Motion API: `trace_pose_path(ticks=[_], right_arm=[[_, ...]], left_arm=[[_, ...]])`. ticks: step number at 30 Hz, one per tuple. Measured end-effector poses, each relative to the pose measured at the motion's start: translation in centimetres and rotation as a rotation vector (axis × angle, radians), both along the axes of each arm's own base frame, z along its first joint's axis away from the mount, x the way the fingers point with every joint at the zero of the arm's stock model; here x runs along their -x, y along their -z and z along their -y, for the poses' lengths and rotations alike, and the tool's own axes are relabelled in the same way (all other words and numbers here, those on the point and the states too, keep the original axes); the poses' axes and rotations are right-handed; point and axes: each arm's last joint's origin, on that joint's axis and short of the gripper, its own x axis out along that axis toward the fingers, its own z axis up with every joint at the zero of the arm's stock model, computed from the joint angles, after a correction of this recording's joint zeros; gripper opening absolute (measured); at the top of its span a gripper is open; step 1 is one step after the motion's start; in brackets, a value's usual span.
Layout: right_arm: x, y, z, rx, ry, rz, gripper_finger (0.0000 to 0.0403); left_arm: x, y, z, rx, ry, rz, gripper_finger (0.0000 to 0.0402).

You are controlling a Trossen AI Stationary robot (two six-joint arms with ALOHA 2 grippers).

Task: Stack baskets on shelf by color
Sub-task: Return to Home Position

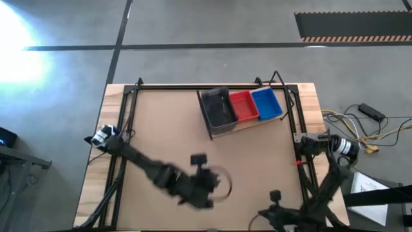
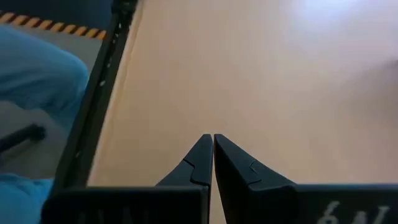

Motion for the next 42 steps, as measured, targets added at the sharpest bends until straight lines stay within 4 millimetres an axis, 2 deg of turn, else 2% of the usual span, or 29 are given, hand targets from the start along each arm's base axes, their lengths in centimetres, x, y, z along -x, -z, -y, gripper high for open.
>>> trace_pose_path(ticks=[3,5,7,10,15,20,23,25,29,33,38,42], right_arm=[[-2.4,-0.5,2.4,-0.023,-0.096,-0.009,0.0009],[-3.9,-1.4,4.7,-0.051,-0.157,0.01,0.0009],[-5.0,-2.5,7.6,-0.077,-0.195,0.056,0.0009],[-5.4,-4.4,12.6,-0.091,-0.178,0.136,0.0009],[-3.8,-8.1,20.2,-0.19,-0.077,0.318,0.0009],[-0.5,-10.4,25.3,-0.297,-0.011,0.479,0.0009],[1.4,-10.9,27.1,-0.324,0.017,0.541,0.0009],[3.5,-11.7,28.1,-0.351,0.031,0.633,0.0009],[5.4,-11.6,28.8,-0.374,0.028,0.696,0.0009],[6.3,-10.5,29.1,-0.389,0.025,0.733,0.0009],[6.9,-8.7,29.3,-0.406,0.008,0.756,0.0009],[7.0,-7.4,29.3,-0.419,0.007,0.757,0.0009]], left_arm=[[1.1,0.5,3.0,-0.014,-0.013,0.056,0.0068],[1.8,0.6,4.3,-0.025,-0.012,0.085,0.0068],[2.4,0.9,5.1,-0.024,-0.026,0.108,0.0067],[3.1,2.0,5.6,-0.035,-0.053,0.108,0.0067],[3.7,3.9,4.9,-0.056,-0.096,0.081,0.0067],[3.9,5.7,2.3,-0.053,-0.172,0.054,0.0067],[4.5,5.7,0.4,-0.025,-0.203,0.081,0.0067],[5.2,5.8,-1.1,0.014,-0.213,0.106,0.0067],[7.5,6.7,-4.3,0.063,-0.19,0.169,0.0067],[11.1,7.2,-8.2,0.163,-0.167,0.281,0.0067],[16.0,8.0,-13.1,0.205,-0.171,0.444,0.0067],[19.8,8.5,-16.1,0.27,-0.154,0.547,0.0067]])
